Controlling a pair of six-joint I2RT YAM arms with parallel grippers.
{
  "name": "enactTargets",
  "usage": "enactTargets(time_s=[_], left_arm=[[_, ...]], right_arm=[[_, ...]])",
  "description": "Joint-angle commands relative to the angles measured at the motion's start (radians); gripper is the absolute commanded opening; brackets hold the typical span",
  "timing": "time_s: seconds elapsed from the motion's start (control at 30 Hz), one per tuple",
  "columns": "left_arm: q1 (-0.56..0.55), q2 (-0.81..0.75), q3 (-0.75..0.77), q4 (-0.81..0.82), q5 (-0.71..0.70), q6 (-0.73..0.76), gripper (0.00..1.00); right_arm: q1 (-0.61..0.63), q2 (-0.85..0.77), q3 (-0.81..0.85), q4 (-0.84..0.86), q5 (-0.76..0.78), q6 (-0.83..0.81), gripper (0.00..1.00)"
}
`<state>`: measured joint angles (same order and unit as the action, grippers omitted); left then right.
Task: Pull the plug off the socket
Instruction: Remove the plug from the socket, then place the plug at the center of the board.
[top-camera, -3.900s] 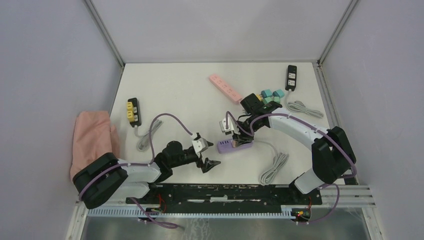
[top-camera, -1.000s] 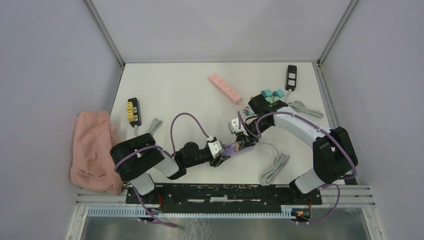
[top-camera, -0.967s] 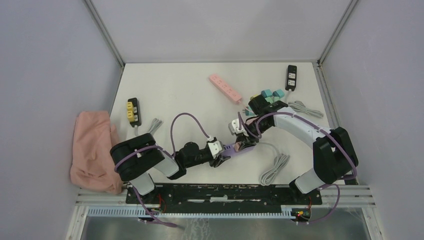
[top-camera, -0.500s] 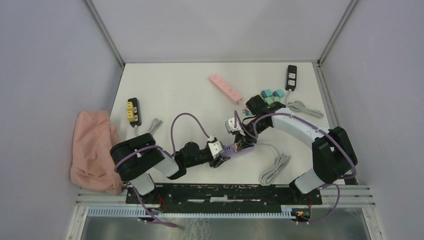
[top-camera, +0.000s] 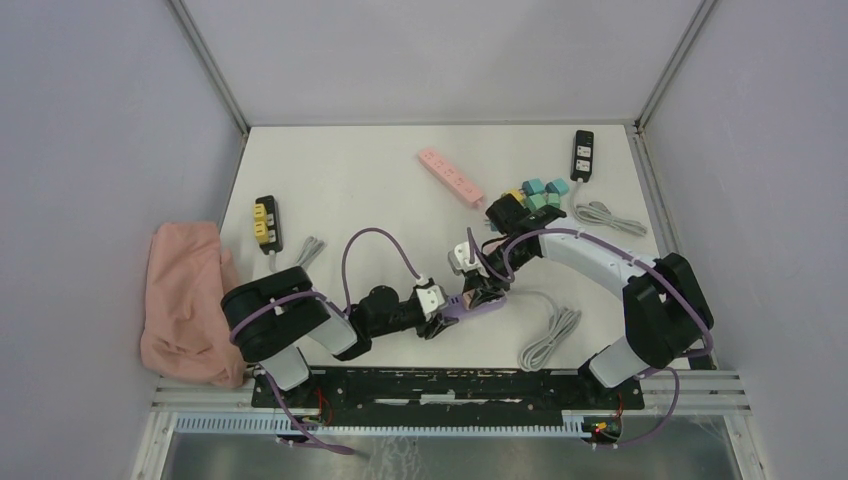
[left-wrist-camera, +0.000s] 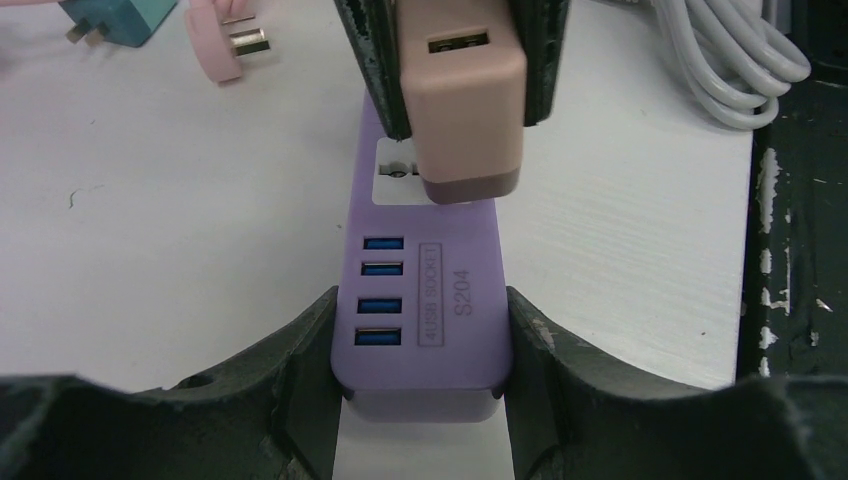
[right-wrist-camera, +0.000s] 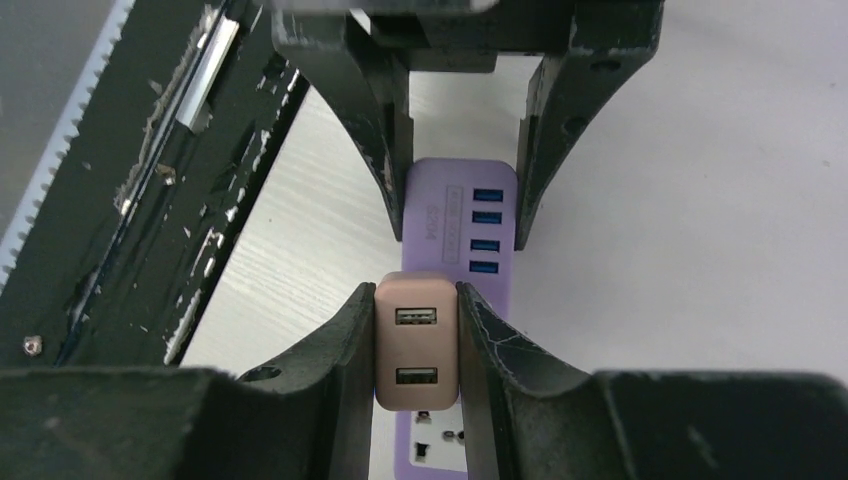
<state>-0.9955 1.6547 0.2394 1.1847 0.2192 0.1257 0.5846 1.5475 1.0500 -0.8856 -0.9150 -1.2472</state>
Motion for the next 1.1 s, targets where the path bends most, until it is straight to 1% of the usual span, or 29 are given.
enactTargets(time_s=[0.0,0.1,0.3,0.37,0.47,0.5,0.57,0.63,0.67,0.77,0.8,0.87,0.9,0.97,1.0,1.07], left_arm=[[0.004,0.008,-0.002,0.083,-0.008,-0.024,0.03],[0.005,0.011,0.000,0.081,-0.005,-0.024,0.03],[0.009,0.010,-0.002,0.084,0.001,-0.026,0.03],[0.012,0.009,-0.002,0.085,0.004,-0.028,0.03],[0.014,0.000,-0.006,0.086,0.006,-0.034,0.03],[0.015,-0.004,-0.006,0.084,0.006,-0.038,0.03],[0.015,-0.012,-0.004,0.072,0.011,-0.045,0.03],[0.016,-0.023,-0.001,0.057,0.015,-0.054,0.03],[0.015,-0.026,0.001,0.049,0.016,-0.060,0.03],[0.016,-0.035,0.004,0.039,0.018,-0.071,0.03],[0.017,-0.038,0.003,0.039,0.017,-0.074,0.03],[0.015,-0.043,0.001,0.039,0.014,-0.082,0.03],[0.016,-0.043,0.000,0.039,0.014,-0.084,0.03],[0.017,-0.043,0.004,0.041,0.015,-0.086,0.03],[0.018,-0.045,0.004,0.041,0.017,-0.087,0.03],[0.018,-0.052,0.003,0.039,0.019,-0.093,0.03]], right_arm=[[0.013,-0.001,0.052,0.060,-0.105,0.164,0.00],[-0.031,-0.005,0.050,0.056,-0.102,0.168,0.00],[-0.112,-0.029,0.065,-0.076,-0.142,0.015,0.00],[-0.136,-0.026,0.081,-0.094,-0.152,0.020,0.00],[-0.195,-0.017,0.106,-0.082,-0.158,0.087,0.00],[-0.220,-0.016,0.110,-0.056,-0.156,0.130,0.00],[-0.271,-0.024,0.093,0.046,-0.146,0.271,0.01],[-0.332,-0.038,0.058,0.212,-0.119,0.473,0.03],[-0.357,-0.045,0.035,0.350,-0.097,0.595,0.04],[-0.451,-0.052,-0.040,0.677,0.022,0.975,0.03],[-0.482,-0.050,-0.068,0.784,0.062,1.139,0.04],[-0.517,-0.041,-0.111,0.939,0.223,1.334,0.07],[-0.520,-0.035,-0.116,0.972,0.331,1.394,0.08],[-0.521,0.006,-0.090,0.994,0.458,1.468,0.10],[-0.520,0.033,-0.062,0.983,0.498,1.491,0.11],[-0.520,0.104,-0.006,0.955,0.528,1.517,0.14]])
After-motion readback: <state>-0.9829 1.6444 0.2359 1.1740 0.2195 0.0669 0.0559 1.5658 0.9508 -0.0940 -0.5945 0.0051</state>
